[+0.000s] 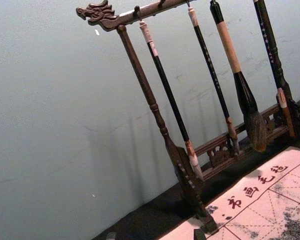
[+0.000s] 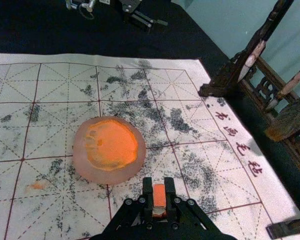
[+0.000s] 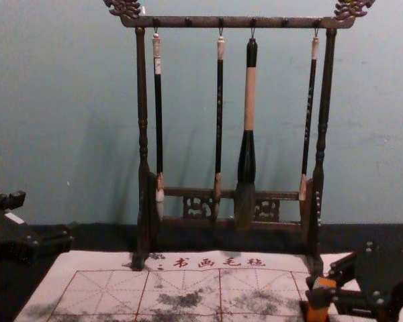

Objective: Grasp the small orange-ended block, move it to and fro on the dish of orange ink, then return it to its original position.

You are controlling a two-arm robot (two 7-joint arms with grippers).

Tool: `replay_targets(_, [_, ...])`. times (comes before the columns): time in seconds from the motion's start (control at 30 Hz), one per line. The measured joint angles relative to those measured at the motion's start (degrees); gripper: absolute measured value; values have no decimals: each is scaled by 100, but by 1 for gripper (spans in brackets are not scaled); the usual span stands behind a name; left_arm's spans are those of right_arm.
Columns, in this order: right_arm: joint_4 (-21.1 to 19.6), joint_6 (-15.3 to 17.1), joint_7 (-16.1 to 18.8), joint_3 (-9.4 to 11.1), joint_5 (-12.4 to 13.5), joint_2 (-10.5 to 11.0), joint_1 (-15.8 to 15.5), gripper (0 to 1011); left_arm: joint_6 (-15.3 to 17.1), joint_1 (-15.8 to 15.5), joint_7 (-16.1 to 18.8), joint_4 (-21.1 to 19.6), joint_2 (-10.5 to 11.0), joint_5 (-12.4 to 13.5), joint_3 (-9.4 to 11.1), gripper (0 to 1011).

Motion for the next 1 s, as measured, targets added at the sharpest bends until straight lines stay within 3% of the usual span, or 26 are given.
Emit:
replay_targets(0.83, [127, -36, -31, -11, -82, -72, 25, 136, 0, 0, 0, 0, 0, 0, 0, 1001])
replay_targets(1.0, [124, -35, -29, -11, -80, -70, 25, 268, 0, 0, 0, 0, 0, 0, 0, 1002])
